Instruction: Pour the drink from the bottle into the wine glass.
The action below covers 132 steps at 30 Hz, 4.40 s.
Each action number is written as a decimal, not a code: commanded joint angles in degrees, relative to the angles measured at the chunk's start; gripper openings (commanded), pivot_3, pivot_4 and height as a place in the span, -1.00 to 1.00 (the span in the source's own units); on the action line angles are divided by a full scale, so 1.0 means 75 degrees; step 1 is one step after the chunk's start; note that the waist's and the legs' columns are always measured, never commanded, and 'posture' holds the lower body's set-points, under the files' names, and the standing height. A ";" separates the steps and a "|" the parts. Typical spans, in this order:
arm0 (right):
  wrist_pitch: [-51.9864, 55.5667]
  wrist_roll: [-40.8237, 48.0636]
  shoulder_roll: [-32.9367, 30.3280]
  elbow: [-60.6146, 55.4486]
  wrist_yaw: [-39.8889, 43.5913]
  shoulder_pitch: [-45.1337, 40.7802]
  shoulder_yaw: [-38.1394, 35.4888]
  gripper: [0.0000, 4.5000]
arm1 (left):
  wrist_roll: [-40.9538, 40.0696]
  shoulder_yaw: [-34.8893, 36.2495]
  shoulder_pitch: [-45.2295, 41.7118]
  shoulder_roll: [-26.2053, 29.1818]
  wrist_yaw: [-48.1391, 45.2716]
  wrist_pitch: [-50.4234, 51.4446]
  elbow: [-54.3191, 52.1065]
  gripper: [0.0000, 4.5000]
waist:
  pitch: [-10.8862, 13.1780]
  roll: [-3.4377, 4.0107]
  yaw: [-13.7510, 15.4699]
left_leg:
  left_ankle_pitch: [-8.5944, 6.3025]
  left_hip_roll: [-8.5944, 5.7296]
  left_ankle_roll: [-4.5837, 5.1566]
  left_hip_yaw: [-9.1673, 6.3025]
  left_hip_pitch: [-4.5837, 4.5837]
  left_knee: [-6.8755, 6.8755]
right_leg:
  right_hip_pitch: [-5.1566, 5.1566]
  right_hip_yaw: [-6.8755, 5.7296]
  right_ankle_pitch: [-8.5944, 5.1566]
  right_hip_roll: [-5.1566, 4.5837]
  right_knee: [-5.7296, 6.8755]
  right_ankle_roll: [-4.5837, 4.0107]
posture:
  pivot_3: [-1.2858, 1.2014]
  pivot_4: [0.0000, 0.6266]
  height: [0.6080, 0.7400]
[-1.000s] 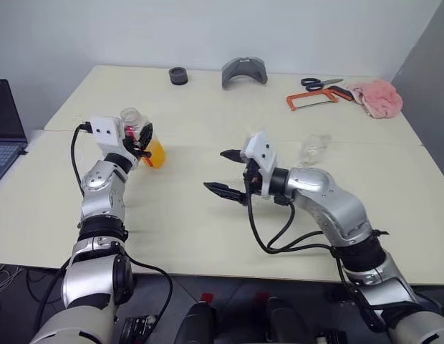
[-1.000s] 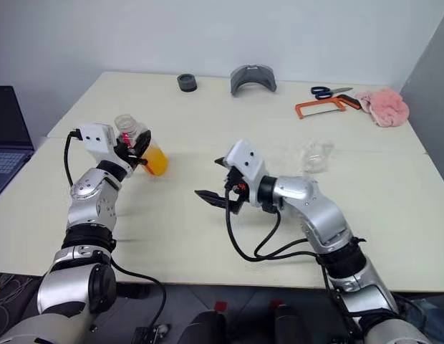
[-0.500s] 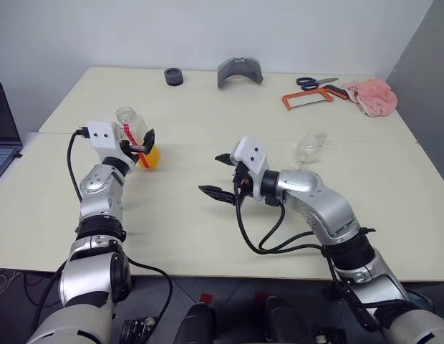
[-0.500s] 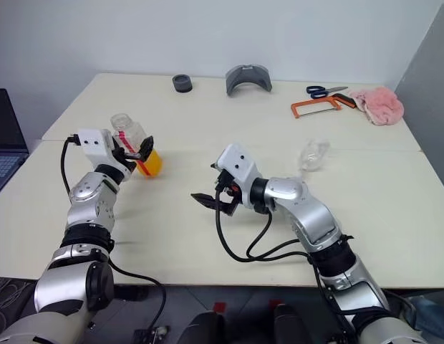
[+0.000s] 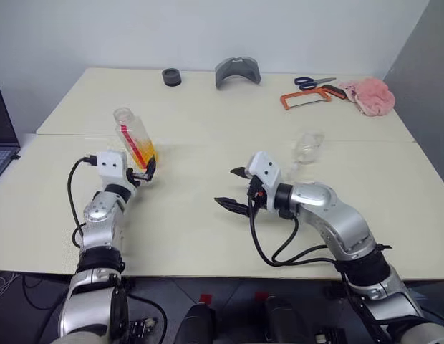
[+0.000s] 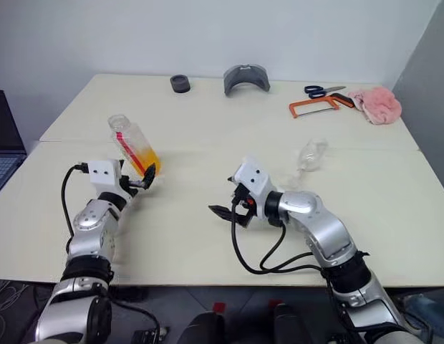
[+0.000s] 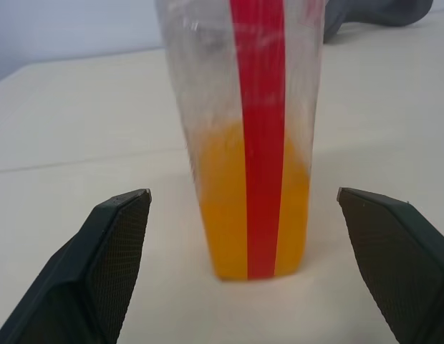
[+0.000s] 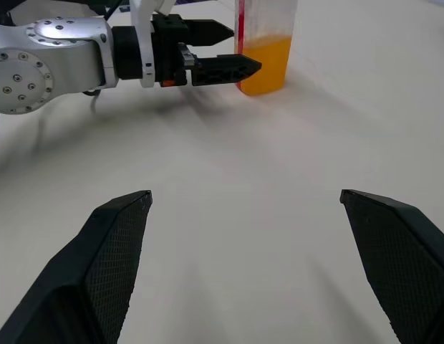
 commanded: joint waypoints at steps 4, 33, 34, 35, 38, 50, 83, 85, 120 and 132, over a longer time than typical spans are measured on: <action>0.0496 0.0452 -0.0425 -0.1472 -0.0117 0.0587 -0.0801 1.00 | -0.0289 0.0091 0.1499 -0.0155 0.0037 0.0441 -0.2382 0.99 | 0.0000 0.0000 0.0012 | -0.0001 0.0005 0.0002 0.0002 -0.0001 -0.0003 | 0.0000 0.0003 0.0000 -0.0006 -0.0002 0.0000 | 0.03 -0.52 1.00; 0.4459 0.1735 -0.1043 0.6964 -0.2044 -0.3534 -0.5957 1.00 | -0.1837 -0.2507 0.0934 0.1746 -0.6006 0.3198 -0.5425 0.99 | 0.0005 0.0012 -0.0091 | -0.0003 -0.0003 0.0009 0.0066 0.0025 -0.0027 | 0.0026 0.0014 -0.0012 0.0030 -0.0010 -0.0020 | 0.03 -0.52 1.00; 0.4257 0.1671 -0.1065 0.7244 -0.1937 -0.3606 -0.5846 1.00 | -0.1832 -0.2520 0.0909 0.1724 -0.6017 0.3203 -0.5426 0.99 | 0.0006 0.0012 -0.0090 | -0.0003 -0.0002 0.0009 0.0065 0.0023 -0.0027 | 0.0026 0.0015 -0.0012 0.0029 -0.0011 -0.0020 | 0.03 -0.52 1.00; 0.4089 0.1624 -0.1089 0.7480 -0.1848 -0.3672 -0.5746 1.00 | -0.1826 -0.2528 0.0886 0.1709 -0.6026 0.3203 -0.5416 0.99 | 0.0006 0.0012 -0.0085 | -0.0003 -0.0002 0.0009 0.0064 0.0022 -0.0026 | 0.0026 0.0014 -0.0012 0.0028 -0.0011 -0.0020 | 0.03 -0.52 1.00; 0.3587 0.1464 -0.1113 0.8198 -0.1557 -0.3844 -0.5456 1.00 | -0.1826 -0.2551 0.0824 0.1693 -0.6078 0.3203 -0.5389 0.99 | 0.0006 0.0012 -0.0084 | -0.0003 -0.0003 0.0009 0.0063 0.0019 -0.0025 | 0.0026 0.0014 -0.0012 0.0026 -0.0011 -0.0020 | 0.03 -0.52 1.00; 0.2574 0.1333 -0.0908 0.9908 -0.0892 -0.4448 -0.5220 0.41 | -0.1726 -0.2587 0.0684 0.1636 -0.6140 0.3146 -0.5264 1.00 | 0.0007 0.0014 -0.0097 | -0.0003 -0.0001 0.0008 0.0063 0.0021 -0.0024 | 0.0026 0.0015 -0.0012 0.0029 -0.0010 -0.0020 | 0.03 -0.52 1.00; 0.0266 0.0561 -0.0699 0.1700 -0.0792 0.0876 -0.2926 -0.94 | -0.1391 -0.2605 0.0666 0.1536 -0.6287 0.2839 -0.4889 1.00 | 0.0007 0.0019 -0.0044 | -0.0003 0.0009 0.0007 0.0030 0.0012 -0.0021 | 0.0026 0.0004 -0.0013 0.0015 -0.0014 -0.0018 | 0.03 -0.52 1.00; 0.0317 0.0578 -0.0800 0.1522 -0.0758 0.1071 -0.2882 -0.94 | -0.1374 -0.2621 0.0645 0.1520 -0.6302 0.2814 -0.4865 1.00 | 0.0006 0.0017 -0.0033 | -0.0003 0.0006 0.0007 0.0031 0.0013 -0.0021 | 0.0030 0.0003 -0.0013 0.0015 -0.0018 -0.0018 | 0.03 -0.52 1.00; -0.6279 -0.1179 0.2078 0.6306 -0.0472 -0.1495 -0.1421 -0.94 | -0.1895 -0.0162 0.2344 0.1313 -0.3258 0.3539 -0.6399 1.00 | 0.0004 0.0012 -0.0027 | 0.0000 0.0017 0.0001 0.0021 0.0036 -0.0024 | 0.0029 0.0019 -0.0012 0.0013 -0.0009 -0.0019 | 0.03 -0.52 1.00; -0.6979 -0.1186 0.2465 0.7388 0.0076 -0.1545 -0.1471 -0.94 | -0.2285 0.0191 0.2422 0.1421 -0.3073 0.3865 -0.6750 1.00 | 0.0004 0.0013 -0.0060 | 0.0000 0.0020 0.0001 0.0020 0.0037 -0.0026 | 0.0027 0.0018 -0.0012 0.0014 -0.0007 -0.0019 | 0.03 -0.52 1.00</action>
